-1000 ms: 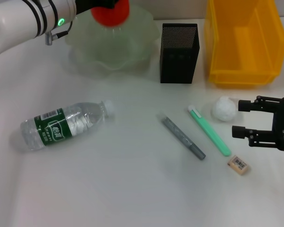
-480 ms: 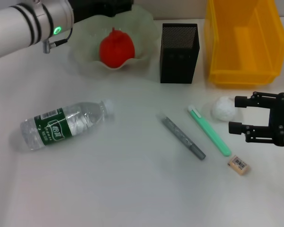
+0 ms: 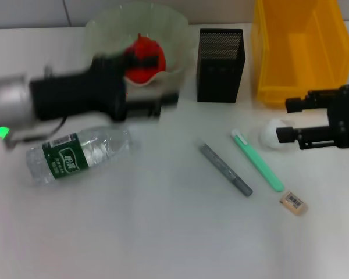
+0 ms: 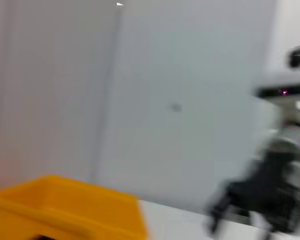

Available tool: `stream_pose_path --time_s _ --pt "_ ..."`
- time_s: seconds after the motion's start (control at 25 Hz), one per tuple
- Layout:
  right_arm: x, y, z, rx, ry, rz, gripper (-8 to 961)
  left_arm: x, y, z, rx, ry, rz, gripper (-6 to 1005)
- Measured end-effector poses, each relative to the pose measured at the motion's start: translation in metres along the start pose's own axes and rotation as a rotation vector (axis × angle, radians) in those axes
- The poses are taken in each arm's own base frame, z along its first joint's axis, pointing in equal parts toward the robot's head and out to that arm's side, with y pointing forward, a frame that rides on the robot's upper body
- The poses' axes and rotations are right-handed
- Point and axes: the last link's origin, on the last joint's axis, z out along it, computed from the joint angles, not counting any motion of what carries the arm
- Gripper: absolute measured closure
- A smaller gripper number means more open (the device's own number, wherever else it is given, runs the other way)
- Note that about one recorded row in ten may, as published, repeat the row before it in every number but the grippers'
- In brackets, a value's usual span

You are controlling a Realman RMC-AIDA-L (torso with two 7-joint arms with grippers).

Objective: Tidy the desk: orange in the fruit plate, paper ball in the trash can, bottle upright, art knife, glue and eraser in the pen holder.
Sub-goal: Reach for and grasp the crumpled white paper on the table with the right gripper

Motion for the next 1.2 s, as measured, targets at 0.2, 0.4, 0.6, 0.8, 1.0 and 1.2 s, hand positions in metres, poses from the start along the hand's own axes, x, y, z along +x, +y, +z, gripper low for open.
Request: stream_pose_path --time_s 0.2,0.4,0.6,0.8,1.0,1.2 --pt "-0.045 0.006 0.01 0.096 0.247 0.029 309 -0.024 0.031 -0.028 -0.113 0.003 -0.021 141" --pt "-0.066 0.006 0.032 0.257 0.538 0.08 313 -0.046 0.044 -0.05 -0.087 0.019 -0.064 143" --pt "-0.071 0.001 0.057 0.363 0.702 0.122 316 -0.058 0.048 -0.058 -0.07 0.019 -0.097 144" --pt "-0.063 -0.008 0.075 0.401 0.725 0.136 319 -0.065 0.052 -0.058 -0.077 0.002 -0.108 146" --pt "-0.054 -0.02 0.087 0.422 0.702 0.151 322 -0.069 0.053 -0.054 -0.093 -0.023 -0.107 148" --pt "-0.047 -0.027 0.092 0.434 0.691 0.166 325 -0.07 0.052 -0.052 -0.092 -0.028 -0.107 150"
